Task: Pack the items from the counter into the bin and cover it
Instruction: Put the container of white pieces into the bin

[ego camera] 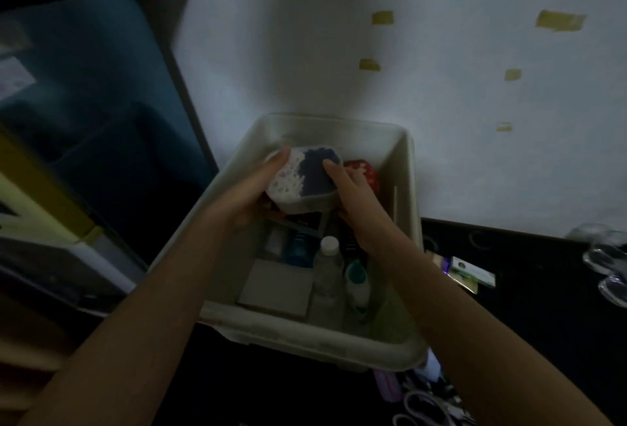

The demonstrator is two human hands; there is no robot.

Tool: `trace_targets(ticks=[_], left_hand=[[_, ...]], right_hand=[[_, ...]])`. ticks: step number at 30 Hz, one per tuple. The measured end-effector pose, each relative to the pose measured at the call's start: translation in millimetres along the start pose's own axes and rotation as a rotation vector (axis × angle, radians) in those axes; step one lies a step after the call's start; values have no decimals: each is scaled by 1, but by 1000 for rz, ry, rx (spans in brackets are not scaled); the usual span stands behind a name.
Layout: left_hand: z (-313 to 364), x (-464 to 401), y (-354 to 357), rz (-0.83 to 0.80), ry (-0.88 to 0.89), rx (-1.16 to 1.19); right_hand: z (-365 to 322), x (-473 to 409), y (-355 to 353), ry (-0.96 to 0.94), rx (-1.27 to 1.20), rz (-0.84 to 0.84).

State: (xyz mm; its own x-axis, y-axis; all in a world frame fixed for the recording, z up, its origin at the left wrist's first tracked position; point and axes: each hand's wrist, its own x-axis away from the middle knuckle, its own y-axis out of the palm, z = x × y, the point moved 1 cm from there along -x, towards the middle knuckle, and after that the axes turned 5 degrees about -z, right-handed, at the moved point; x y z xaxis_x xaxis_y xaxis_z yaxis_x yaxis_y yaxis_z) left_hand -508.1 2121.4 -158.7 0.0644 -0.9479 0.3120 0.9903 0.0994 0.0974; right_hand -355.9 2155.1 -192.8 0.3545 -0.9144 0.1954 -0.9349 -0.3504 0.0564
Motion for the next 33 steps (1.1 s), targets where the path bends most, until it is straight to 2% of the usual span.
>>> trace_targets(ticks=[6,10,16,21,27,33], left_hand=[[-15,-32,-32,65,-142,34],[-29,-59,-40,77,-224,-28],[-61,-99,-48,120,-331,-211],[-81,-114,-55,120,-436,-187],[-100,-126,-55,117,-349,-352],[-108,-128,-55,64,-297,-439]], right_hand=[[6,-27,21,153,245,-69],[15,-48,30,325,455,-139],[31,-76,28,525,503,-287],[40,-92,33,574,636,-303],[43,-96,43,548,890,-439],[51,-98,39,506,991,-447]])
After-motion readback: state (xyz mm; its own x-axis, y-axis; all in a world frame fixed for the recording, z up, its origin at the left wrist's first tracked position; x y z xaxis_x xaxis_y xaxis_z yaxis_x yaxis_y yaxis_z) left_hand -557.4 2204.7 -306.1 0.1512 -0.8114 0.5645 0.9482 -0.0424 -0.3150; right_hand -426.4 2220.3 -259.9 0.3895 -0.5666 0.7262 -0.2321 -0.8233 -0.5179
